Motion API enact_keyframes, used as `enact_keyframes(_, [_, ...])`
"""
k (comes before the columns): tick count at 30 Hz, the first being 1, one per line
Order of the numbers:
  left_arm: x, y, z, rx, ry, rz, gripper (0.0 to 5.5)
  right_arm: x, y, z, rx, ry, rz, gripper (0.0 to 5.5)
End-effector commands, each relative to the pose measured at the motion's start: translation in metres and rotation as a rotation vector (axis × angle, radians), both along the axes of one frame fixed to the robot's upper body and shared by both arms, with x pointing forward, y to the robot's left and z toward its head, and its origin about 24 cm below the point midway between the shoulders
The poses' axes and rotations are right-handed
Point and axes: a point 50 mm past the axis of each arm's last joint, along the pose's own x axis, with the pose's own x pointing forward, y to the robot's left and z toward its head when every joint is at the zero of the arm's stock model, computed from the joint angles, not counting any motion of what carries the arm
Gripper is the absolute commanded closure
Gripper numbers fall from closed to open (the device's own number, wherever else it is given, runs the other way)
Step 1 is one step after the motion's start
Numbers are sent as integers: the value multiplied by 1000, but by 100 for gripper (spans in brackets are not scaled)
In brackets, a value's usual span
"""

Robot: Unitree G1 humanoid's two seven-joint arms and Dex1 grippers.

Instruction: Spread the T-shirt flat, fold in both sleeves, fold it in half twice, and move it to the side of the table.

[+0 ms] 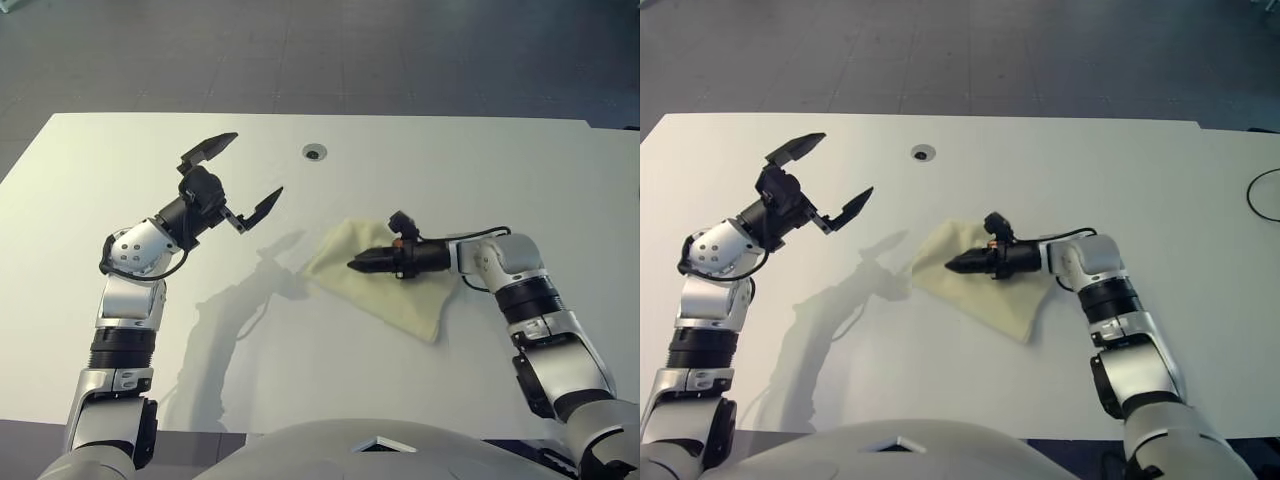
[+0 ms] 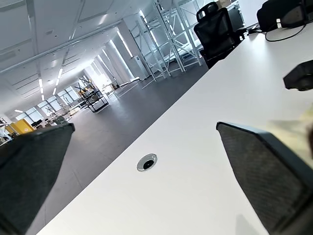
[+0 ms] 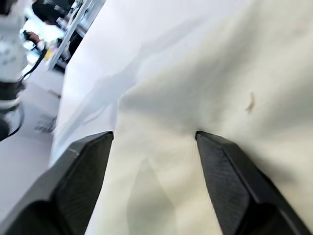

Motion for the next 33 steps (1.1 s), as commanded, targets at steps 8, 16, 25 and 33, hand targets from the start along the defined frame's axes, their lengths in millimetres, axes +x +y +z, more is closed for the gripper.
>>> enact_keyframes(8, [2,-16,-4,-48,-14,189,10,-3,-152,-47,-625,56,-963,97])
enact_keyframes(16, [2,-21,-11,-65,14,250,10,-3,-165,-47,-717,17,-1108,12])
enact_keyframes(25, [1,-32,-13,-77,7,236,10,28,-157,3,-673,-375,-993,12])
enact_keyframes(33, [-3,-40,-3,-171,-50,302,10,10,-90,85,-358,-781,-961,12])
